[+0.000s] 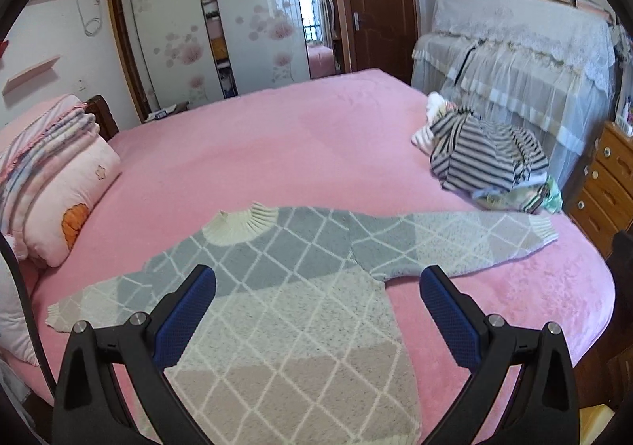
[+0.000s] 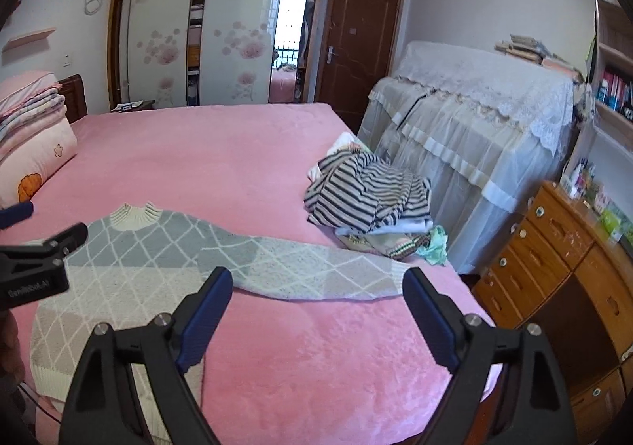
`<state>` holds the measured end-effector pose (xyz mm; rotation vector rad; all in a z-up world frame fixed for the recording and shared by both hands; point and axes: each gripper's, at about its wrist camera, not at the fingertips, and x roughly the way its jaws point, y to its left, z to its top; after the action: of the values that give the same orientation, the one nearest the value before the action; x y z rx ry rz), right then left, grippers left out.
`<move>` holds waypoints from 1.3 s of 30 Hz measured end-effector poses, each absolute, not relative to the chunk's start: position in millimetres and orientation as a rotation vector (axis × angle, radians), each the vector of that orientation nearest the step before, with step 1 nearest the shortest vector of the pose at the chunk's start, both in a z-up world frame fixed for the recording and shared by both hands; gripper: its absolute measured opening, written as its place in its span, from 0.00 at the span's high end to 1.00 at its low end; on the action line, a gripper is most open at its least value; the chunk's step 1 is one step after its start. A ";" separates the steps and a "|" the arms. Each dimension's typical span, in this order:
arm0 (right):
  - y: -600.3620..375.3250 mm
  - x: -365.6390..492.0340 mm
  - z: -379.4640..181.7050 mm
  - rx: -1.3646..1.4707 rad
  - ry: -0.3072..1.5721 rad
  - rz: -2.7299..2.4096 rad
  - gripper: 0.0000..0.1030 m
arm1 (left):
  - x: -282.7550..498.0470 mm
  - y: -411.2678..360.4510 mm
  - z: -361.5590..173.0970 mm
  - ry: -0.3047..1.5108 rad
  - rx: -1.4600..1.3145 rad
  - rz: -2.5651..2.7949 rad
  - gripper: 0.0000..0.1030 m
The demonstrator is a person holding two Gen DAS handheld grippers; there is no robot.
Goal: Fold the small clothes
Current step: 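Move the right tool to the sweater's sleeve cuff and grasp it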
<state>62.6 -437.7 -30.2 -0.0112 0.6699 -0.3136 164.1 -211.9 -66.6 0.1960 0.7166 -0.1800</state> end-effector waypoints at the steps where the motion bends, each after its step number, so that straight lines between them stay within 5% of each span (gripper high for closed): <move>1: -446.3 66.5 -37.3 0.001 0.680 -0.317 0.14 | 171.0 -220.3 -78.7 0.730 0.207 -0.185 0.01; 16: -564.7 127.4 -166.6 0.196 0.867 -0.430 0.14 | 244.1 -311.3 -202.2 0.903 0.376 -0.170 0.01; 39: -663.5 186.2 -261.0 0.495 1.005 -0.500 0.14 | 284.8 -332.1 -254.7 0.981 0.393 -0.093 0.01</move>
<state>186.2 -663.5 -261.0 0.4951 1.0052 -0.4998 284.8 -332.1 -254.7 0.3931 0.9812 -0.0928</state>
